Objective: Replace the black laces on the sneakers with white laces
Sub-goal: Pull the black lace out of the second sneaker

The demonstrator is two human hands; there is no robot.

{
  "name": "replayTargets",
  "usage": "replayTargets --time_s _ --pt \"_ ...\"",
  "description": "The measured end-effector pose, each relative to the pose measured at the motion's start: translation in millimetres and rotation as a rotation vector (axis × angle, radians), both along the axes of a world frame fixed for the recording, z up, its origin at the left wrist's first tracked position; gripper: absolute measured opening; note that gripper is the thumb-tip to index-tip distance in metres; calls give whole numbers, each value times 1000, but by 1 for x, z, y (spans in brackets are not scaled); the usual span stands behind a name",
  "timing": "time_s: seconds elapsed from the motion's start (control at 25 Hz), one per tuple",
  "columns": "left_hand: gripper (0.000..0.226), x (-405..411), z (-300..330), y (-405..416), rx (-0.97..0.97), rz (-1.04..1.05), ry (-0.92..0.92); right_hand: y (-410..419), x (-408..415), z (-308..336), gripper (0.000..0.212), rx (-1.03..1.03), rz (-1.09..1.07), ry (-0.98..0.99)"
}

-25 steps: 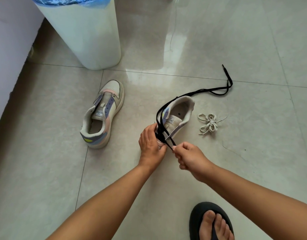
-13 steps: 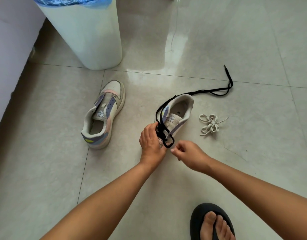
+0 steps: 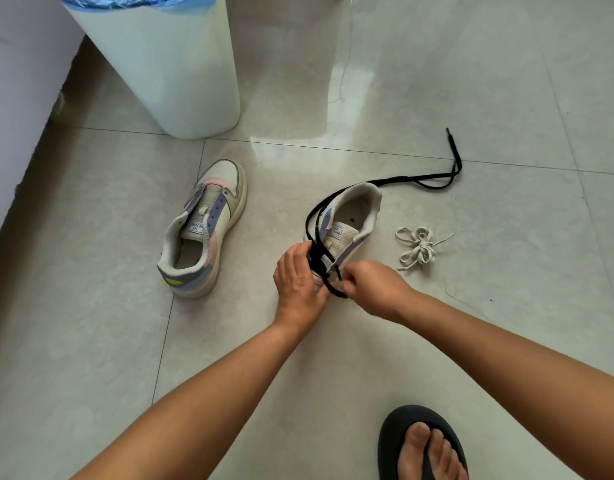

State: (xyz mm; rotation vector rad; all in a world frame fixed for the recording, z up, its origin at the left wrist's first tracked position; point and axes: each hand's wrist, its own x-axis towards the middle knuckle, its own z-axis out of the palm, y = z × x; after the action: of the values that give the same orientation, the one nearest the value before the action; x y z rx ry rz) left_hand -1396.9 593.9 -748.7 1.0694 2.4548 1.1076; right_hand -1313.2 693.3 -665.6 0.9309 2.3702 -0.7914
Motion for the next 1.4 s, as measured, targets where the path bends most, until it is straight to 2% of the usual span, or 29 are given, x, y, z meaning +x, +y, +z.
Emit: replayTargets --time_s 0.08,0.16,0.2,0.28,0.36,0.52,0.6,0.68,0.76,0.8,0.84,0.88,0.96,1.04,1.16,1.2,1.24,1.32,1.36,1.4 --pt "75 1 2 -1 -25 -1 -66 -6 16 13 20 -203 115 -117" --pt "73 1 1 -3 -15 -9 -34 -6 16 22 21 -357 8 -122" --pt "72 0 0 -4 -1 -18 0 -1 9 23 24 -340 -67 -85" --pt "72 0 -1 -3 8 -22 4 9 -6 17 29 -171 -140 -24" --pt "74 1 0 -3 7 -17 -9 10 -17 8 25 -58 -171 56" --pt "72 0 1 -3 -8 -16 -5 6 -14 -7 21 -105 -345 186" --pt "75 0 1 -1 -15 -7 -9 8 -5 -2 13 -113 -270 177" --pt "78 1 3 0 -50 -8 -59 6 13 8 9 -124 104 -44" --pt "78 1 4 -1 -65 -7 -66 -7 34 19 16 -277 439 -409" --pt "78 0 4 -1 -63 -12 -53 -12 39 23 18 -369 465 -541" --pt "78 -1 4 -2 -56 -14 -32 -13 38 24 19 -413 404 -557" --pt "78 -1 3 -1 -44 -10 -10 -10 33 19 22 -388 299 -458" --pt "79 1 1 0 -21 5 17 1 15 2 25 -169 44 -121" --pt "81 2 1 -1 -4 19 51 6 -5 -12 20 -56 -141 119" --pt "77 2 2 -3 -8 10 42 13 -16 -16 21 -63 -129 176" --pt "75 2 3 -2 -21 0 22 16 -11 -12 20 -60 -30 105" --pt "75 4 5 0 -41 -3 -13 17 0 -5 17 -68 156 -36" --pt "76 2 6 0 -82 16 -73 1 21 2 18 -203 546 -456" --pt "76 2 7 0 -82 20 -78 -11 36 5 24 -275 680 -660" --pt "77 2 8 -1 -78 21 -77 -21 44 6 27 -341 704 -781"
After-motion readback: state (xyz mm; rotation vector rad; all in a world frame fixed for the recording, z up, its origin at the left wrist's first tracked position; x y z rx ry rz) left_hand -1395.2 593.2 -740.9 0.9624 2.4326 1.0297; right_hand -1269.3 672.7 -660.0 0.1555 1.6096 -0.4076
